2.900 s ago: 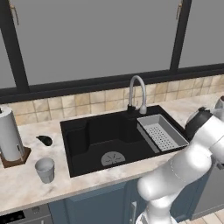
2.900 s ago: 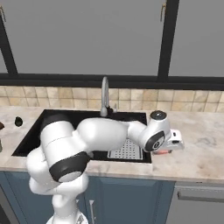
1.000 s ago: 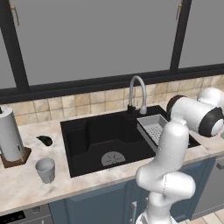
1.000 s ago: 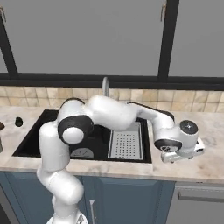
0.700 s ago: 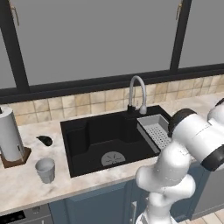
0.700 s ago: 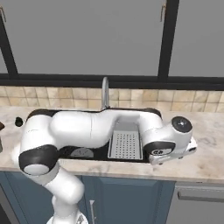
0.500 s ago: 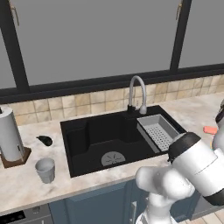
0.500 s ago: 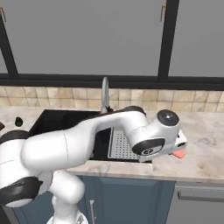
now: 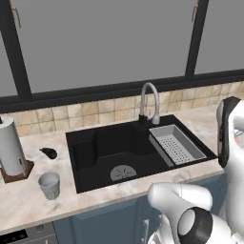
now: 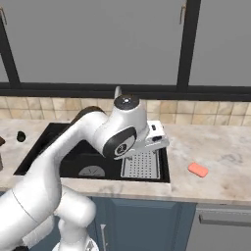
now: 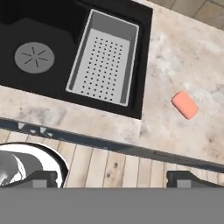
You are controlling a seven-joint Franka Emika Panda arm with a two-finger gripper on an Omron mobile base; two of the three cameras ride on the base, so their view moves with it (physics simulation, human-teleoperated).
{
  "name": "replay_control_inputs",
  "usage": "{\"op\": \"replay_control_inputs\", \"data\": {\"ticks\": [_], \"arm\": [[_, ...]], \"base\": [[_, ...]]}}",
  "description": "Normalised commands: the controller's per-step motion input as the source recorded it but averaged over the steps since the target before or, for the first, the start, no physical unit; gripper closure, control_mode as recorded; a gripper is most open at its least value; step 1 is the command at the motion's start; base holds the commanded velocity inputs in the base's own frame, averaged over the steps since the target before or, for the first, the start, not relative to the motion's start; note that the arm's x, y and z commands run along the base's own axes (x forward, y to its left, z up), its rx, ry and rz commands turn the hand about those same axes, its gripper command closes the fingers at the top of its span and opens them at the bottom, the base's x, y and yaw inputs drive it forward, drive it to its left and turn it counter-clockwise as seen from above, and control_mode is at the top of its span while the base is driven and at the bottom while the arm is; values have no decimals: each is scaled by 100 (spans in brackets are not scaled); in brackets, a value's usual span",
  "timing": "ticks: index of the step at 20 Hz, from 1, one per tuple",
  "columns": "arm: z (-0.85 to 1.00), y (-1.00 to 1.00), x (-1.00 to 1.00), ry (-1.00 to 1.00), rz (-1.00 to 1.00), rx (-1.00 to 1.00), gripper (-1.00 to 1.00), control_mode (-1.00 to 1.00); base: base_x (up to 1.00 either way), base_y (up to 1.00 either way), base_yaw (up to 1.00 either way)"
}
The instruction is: Open the cabinet. Pick the bar soap and place it next to the sink. Then close the cabinet.
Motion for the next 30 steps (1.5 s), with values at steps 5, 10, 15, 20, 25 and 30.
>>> {"op": "replay_control_inputs", "data": {"ticks": [5, 10, 15, 20, 25, 30], "arm": [[78, 100, -27, 8, -24, 8, -100, -100], [37, 60, -19, 3, -30, 13, -100, -100], [-2, 1, -30, -1, -7, 3, -100, -100], [-3, 0, -19, 0, 0, 0, -100, -100], [-2, 1, -6, 0, 0, 0, -100, 100], [0, 0, 0, 0, 0, 0, -100, 100]], "base": [[0, 0, 0], [0, 0, 0], [0, 0, 0], [0, 0, 0], [-52, 9, 2], [-98, 56, 50]]}}
